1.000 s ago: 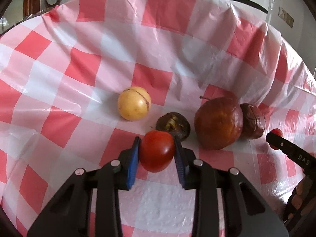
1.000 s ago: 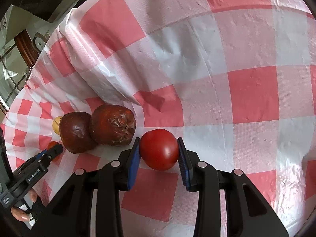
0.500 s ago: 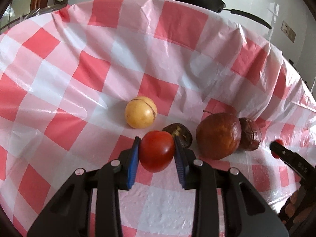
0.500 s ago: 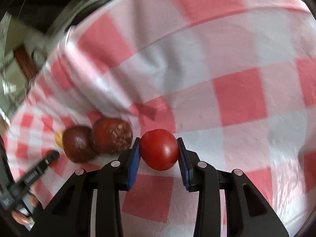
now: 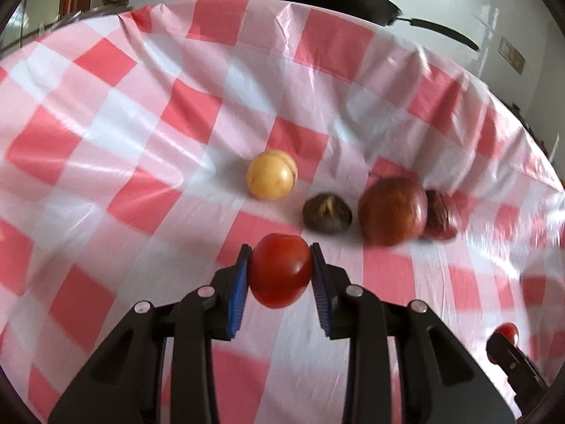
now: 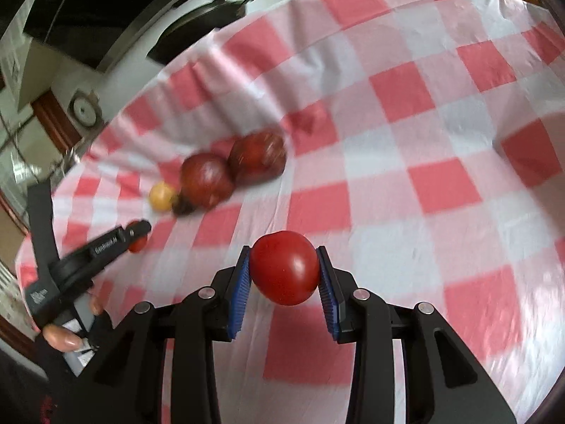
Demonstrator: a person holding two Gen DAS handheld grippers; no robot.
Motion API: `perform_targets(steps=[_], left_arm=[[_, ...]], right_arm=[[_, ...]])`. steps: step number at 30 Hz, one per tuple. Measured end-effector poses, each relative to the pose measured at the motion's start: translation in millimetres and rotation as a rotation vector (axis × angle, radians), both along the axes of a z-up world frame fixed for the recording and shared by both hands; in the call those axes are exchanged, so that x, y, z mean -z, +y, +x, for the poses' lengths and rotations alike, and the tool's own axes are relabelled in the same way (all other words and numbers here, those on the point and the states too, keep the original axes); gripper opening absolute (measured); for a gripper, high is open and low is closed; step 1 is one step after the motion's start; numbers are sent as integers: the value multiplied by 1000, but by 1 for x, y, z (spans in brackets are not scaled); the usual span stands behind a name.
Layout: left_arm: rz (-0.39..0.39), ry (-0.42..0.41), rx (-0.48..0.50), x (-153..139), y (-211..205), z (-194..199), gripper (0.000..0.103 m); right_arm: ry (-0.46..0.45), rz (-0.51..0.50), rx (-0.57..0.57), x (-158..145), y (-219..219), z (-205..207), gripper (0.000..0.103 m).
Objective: Organize fruits
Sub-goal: 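Carry both red tomatoes in the tools over the white box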
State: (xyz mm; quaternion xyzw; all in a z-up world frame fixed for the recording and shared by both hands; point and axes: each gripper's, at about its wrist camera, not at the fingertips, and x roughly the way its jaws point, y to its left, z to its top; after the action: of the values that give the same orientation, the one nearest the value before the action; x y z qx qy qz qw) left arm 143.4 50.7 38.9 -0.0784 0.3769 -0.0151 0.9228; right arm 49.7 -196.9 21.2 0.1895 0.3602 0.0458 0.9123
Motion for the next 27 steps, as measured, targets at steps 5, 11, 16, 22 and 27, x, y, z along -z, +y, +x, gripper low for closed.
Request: perform_targets(steps=[5, 11, 16, 22, 27], left_arm=[[14, -12, 63, -4, -2, -49, 33], [18, -37, 93, -5, -3, -101, 33], [-37, -43, 74, 1, 18, -140, 33], [-104, -107, 47, -17, 43, -181, 33], [-50, -121, 55, -26, 48, -213, 33]], right_arm=[[-3, -15, -27, -2, 21, -17, 36], [-8, -18, -93, -4, 43, -50, 36], [10, -22, -118, -3, 53, -70, 36], [-17, -90, -179, -13, 72, -106, 36], [-17, -140, -211, -16, 84, -128, 36]])
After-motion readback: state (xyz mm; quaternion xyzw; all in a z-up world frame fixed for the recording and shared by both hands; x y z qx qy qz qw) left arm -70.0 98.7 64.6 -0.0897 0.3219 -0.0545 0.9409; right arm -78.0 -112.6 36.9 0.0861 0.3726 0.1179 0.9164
